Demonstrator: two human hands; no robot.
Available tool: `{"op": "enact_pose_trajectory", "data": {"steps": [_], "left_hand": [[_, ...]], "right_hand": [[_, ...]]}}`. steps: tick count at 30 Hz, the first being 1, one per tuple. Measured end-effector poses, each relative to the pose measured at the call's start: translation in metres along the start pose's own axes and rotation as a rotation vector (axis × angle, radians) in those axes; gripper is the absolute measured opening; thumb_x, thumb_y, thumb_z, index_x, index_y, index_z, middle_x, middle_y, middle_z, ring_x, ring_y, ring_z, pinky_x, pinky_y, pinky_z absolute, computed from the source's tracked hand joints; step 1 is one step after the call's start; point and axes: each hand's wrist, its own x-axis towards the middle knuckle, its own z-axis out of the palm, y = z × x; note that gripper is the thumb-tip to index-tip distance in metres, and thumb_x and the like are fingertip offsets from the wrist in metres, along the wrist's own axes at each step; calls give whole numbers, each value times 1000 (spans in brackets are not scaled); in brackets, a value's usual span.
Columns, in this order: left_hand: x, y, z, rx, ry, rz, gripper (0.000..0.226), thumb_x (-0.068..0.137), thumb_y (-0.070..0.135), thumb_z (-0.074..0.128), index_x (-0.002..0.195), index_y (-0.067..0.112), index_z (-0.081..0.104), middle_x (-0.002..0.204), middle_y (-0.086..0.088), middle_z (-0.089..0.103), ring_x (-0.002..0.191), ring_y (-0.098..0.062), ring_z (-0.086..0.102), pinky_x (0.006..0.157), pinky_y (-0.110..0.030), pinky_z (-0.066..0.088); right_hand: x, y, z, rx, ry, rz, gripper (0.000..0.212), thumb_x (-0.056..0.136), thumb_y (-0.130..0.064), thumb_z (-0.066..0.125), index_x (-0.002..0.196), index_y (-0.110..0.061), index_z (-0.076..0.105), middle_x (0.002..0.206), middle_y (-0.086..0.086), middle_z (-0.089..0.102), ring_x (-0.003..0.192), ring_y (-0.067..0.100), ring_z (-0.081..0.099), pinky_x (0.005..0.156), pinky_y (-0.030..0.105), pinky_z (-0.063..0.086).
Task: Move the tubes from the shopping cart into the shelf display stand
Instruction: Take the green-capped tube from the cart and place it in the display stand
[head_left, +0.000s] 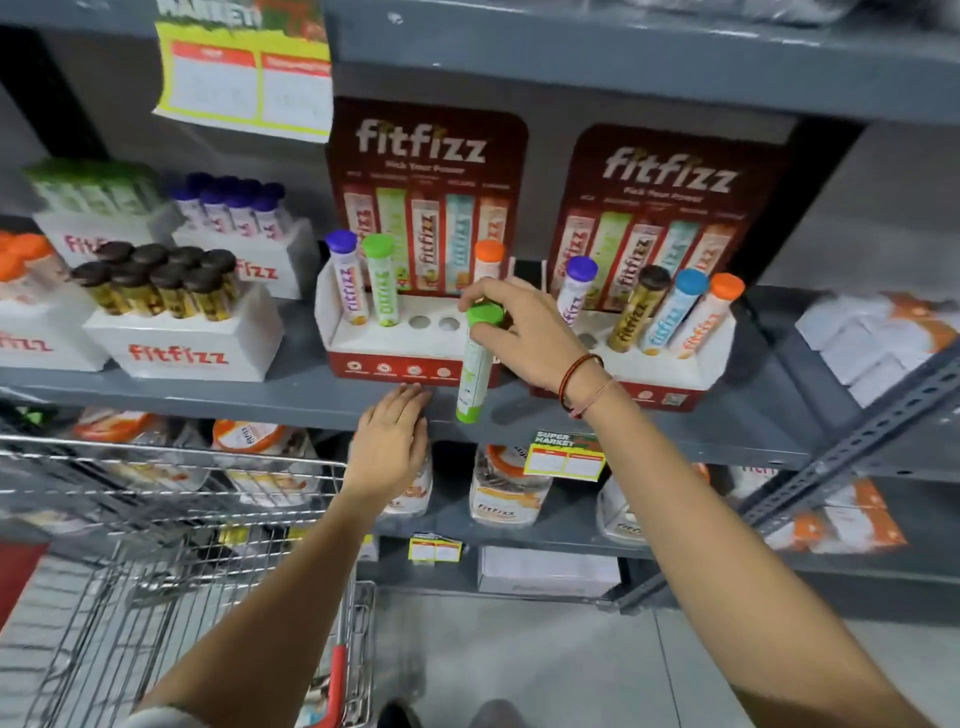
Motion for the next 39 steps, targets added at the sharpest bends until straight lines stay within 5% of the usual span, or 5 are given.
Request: {"op": "enact_pose_trajectory", "data": {"steps": [15, 21, 27, 31, 39], "left_hand": [[-3, -5, 13, 47, -67, 28, 49, 90, 31, 31, 128, 5, 51, 134, -15, 52, 125, -28, 44, 106, -45, 27], [-3, -5, 15, 58, -56, 20, 50, 91, 32, 29, 128, 6, 50, 135, -15, 51, 127, -28, 43, 107, -43, 24], [-2, 4, 15, 59, -56, 31, 52, 90, 36, 32, 127, 5, 51, 135, -16, 51, 128, -27, 42, 107, -43, 20], [6, 26, 20, 10, -71, 125, 52, 89, 37, 34, 127, 5, 51, 137, -16, 48, 129, -28, 39, 106, -45, 25], [22, 60, 36, 13, -175, 208, 65, 88, 49, 24, 134, 8, 44, 143, -12, 42, 132, -27, 36, 109, -42, 17]], "right_hand": [[0, 14, -38, -157, -86, 80, 17, 71, -2, 61, 72, -18, 54, 76, -5, 51, 79, 14, 44, 64, 21, 31], [5, 23, -54, -186, -114, 25, 15, 78, -14, 69, 76, -20, 55, 88, -2, 57, 85, 13, 49, 75, 23, 34], [3, 33, -73, -237, -117, 13, 20, 83, -10, 65, 102, -10, 58, 101, -3, 53, 66, 0, 47, 57, -3, 38], [5, 41, -93, -310, -172, 20, 26, 82, -10, 65, 107, -15, 58, 114, 1, 57, 94, 8, 45, 81, 24, 36], [15, 55, -128, -493, -229, -2, 30, 76, -6, 70, 104, -15, 64, 116, 7, 60, 110, 23, 51, 95, 33, 40]]}}
